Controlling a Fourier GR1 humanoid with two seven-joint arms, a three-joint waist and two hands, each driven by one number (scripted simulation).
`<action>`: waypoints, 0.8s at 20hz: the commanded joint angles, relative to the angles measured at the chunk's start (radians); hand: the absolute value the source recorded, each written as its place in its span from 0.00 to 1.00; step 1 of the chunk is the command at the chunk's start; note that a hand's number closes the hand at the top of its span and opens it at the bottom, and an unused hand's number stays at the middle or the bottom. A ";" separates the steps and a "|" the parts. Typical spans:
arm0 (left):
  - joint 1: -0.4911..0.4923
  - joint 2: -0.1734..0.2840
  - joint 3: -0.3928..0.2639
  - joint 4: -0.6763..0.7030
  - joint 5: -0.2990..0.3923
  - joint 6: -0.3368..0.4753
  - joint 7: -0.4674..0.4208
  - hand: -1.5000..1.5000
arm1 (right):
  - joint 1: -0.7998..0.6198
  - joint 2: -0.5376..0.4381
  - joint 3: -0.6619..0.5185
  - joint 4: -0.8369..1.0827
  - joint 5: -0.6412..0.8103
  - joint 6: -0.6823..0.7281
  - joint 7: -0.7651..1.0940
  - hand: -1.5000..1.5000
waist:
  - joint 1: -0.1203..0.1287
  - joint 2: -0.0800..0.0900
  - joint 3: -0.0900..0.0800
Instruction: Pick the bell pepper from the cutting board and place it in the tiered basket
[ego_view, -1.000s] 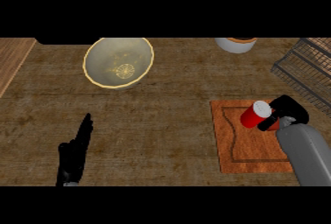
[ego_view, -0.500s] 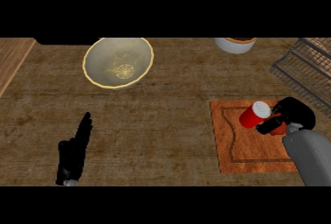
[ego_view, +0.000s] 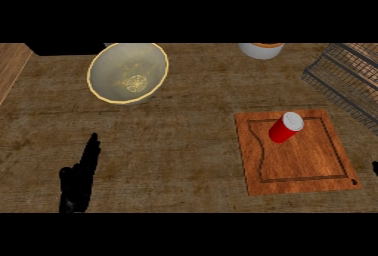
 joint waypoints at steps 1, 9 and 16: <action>-0.056 -0.016 0.008 0.059 -0.009 0.016 0.027 0.50 | 0.026 -0.024 -0.161 -0.120 -0.142 -0.011 -0.007 1.00 | -0.020 0.001 -0.002; -0.028 -0.019 0.013 0.058 -0.011 0.015 0.007 0.50 | 0.109 -0.125 -0.426 -0.494 -0.294 0.021 0.072 1.00 | -0.017 0.000 -0.003; -0.002 -0.007 0.008 0.012 -0.004 -0.033 0.004 0.50 | 0.114 -0.194 -0.576 -0.730 -0.357 0.172 0.268 1.00 | 0.024 0.007 -0.001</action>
